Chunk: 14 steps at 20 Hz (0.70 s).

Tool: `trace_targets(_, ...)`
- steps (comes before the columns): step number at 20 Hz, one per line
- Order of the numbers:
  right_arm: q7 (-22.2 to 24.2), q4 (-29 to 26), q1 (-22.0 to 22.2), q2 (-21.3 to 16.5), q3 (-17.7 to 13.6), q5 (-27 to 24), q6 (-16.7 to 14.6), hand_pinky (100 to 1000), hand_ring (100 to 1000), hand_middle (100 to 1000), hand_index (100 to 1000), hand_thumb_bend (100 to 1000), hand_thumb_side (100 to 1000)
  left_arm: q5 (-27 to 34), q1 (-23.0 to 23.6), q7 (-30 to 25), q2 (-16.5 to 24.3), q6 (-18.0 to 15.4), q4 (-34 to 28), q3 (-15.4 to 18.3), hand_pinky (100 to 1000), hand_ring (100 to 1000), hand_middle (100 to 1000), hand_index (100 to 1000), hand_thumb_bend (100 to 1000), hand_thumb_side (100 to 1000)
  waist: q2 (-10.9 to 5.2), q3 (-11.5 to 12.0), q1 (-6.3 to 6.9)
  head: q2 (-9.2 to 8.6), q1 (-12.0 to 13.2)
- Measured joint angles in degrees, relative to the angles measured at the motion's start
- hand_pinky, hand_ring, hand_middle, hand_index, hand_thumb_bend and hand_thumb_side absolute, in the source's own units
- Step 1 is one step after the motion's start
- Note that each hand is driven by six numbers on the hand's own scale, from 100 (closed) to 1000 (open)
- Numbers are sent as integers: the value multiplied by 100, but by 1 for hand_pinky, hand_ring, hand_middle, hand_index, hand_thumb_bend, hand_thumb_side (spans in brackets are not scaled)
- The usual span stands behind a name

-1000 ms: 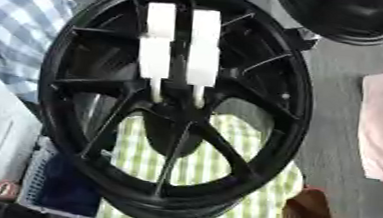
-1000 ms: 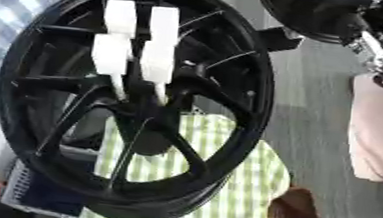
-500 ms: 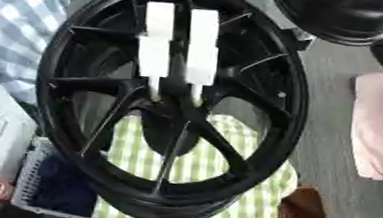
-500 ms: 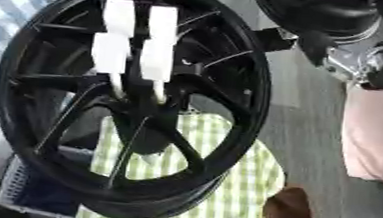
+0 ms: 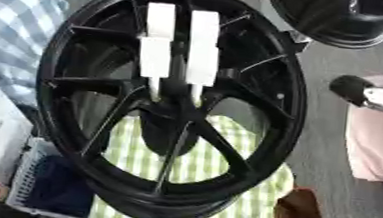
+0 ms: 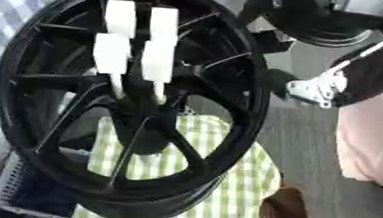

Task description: Pull the pin out of the wheel hub.

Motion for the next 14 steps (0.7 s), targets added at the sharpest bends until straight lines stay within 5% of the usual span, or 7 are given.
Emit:
trace_targets(7, 640, 843, -661, 734, 384, 557, -139, 884, 819, 772, 834, 307, 524, 20, -1, -34, 40, 0, 32, -25, 718, 647, 625, 785, 100, 768, -22, 1, -52, 1, -3)
trace_targets(14, 1321, 1625, -1128, 1336, 217, 669, 44, 882, 817, 768, 828, 303, 506, 37, -4, -45, 42, 6, 35, -55, 718, 649, 625, 785, 100, 769, -22, 49, -82, 1, -34)
